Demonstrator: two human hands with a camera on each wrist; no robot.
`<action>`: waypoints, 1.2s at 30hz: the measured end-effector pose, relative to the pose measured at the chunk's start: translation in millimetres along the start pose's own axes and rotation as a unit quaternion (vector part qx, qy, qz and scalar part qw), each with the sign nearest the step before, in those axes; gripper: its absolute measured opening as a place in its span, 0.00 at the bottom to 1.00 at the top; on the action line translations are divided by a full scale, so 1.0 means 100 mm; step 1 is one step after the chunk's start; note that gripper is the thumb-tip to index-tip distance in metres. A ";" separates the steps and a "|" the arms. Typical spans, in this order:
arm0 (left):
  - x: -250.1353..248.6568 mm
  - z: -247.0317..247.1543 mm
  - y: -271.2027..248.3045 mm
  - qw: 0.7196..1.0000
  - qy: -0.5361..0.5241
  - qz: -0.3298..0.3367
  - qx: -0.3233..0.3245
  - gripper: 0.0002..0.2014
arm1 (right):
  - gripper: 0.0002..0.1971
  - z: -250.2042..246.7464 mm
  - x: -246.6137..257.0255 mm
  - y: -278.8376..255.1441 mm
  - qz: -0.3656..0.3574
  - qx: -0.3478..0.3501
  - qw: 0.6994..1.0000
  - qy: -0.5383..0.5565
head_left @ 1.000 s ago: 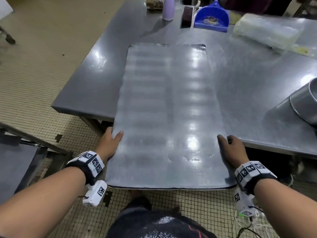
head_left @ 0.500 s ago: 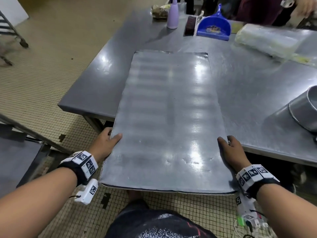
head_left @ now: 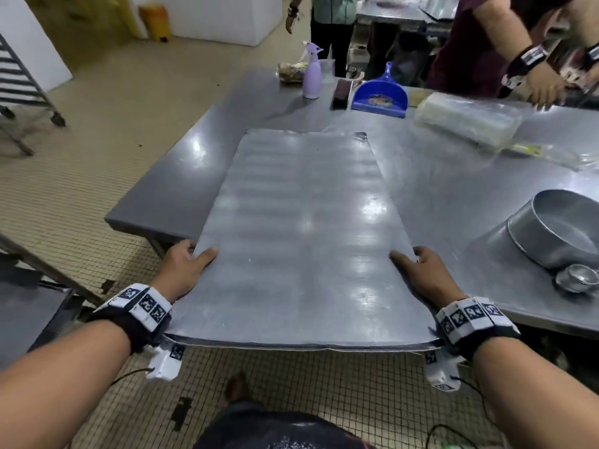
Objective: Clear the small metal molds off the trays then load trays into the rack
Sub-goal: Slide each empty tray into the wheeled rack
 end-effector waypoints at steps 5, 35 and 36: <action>-0.15 -0.08 0.04 1.000 0.006 0.012 -0.008 0.10 | 0.23 -0.02 0.28 0.13 -0.027 0.004 1.000 -0.013; -1.40 -1.70 0.49 0.956 -0.012 0.052 -0.289 0.04 | 0.18 1.20 3.03 1.77 -0.288 0.175 0.941 0.019; -1.40 -1.65 0.38 0.950 -0.011 0.050 -0.308 0.05 | 0.22 1.20 3.04 1.82 -0.287 0.194 0.938 0.030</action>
Point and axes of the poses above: each hand's wrist, its own y-axis towards the middle knuckle, its own z-axis out of the palm, x = y × z, the point moved 2 cm from there along y, towards the middle knuckle, and after that the axes turned 3 degrees about y, right-handed, at the moved point
